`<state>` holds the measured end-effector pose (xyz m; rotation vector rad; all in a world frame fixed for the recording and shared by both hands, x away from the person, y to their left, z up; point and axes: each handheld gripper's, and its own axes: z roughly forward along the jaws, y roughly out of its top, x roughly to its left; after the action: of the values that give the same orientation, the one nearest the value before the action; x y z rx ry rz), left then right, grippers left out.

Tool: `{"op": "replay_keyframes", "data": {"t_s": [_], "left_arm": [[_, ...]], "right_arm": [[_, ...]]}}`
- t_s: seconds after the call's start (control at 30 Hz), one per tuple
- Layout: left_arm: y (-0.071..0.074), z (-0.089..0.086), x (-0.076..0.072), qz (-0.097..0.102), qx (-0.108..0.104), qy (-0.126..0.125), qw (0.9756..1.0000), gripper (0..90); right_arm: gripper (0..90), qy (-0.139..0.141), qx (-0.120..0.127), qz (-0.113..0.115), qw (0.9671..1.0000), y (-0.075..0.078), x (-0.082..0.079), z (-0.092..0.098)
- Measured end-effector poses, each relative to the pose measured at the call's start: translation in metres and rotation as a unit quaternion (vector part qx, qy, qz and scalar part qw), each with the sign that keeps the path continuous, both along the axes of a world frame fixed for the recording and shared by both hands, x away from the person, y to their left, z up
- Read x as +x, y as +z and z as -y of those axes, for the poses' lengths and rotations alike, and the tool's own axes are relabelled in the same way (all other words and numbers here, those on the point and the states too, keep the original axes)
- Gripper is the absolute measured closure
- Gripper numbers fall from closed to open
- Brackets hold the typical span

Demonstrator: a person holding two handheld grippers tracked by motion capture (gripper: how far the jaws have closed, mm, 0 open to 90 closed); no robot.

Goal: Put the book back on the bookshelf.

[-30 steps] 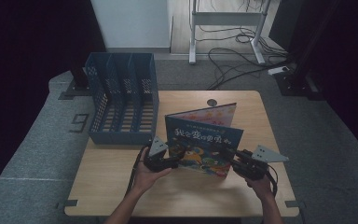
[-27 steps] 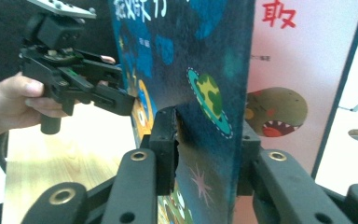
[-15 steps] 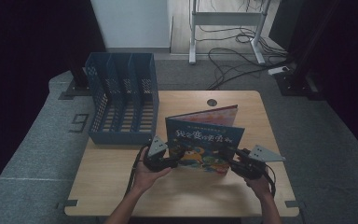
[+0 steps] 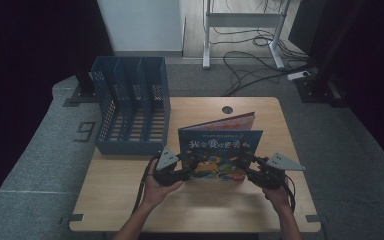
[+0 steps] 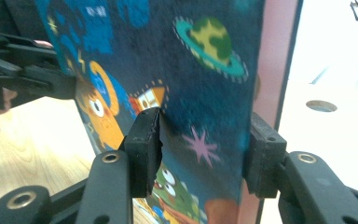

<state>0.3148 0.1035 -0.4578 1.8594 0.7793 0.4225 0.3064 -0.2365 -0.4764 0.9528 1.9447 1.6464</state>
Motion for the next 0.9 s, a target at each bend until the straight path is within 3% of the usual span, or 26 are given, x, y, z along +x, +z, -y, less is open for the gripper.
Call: {"op": "replay_keyframes", "data": {"t_s": [0.6,0.9], "left_arm": [[0.0088,0.0023,0.0013,0.003,-0.015,-0.012,0.9998,49.7],[0.0094,0.0029,-0.0014,0.010,-0.015,-0.022,0.9996,55.3]], "right_arm": [[49.0,-0.018,0.003,-0.008,0.9998,-0.0030,0.0050,0.0002],[45.5,-0.049,-0.003,-0.015,0.9987,-0.0036,0.0069,-0.0017]]}}
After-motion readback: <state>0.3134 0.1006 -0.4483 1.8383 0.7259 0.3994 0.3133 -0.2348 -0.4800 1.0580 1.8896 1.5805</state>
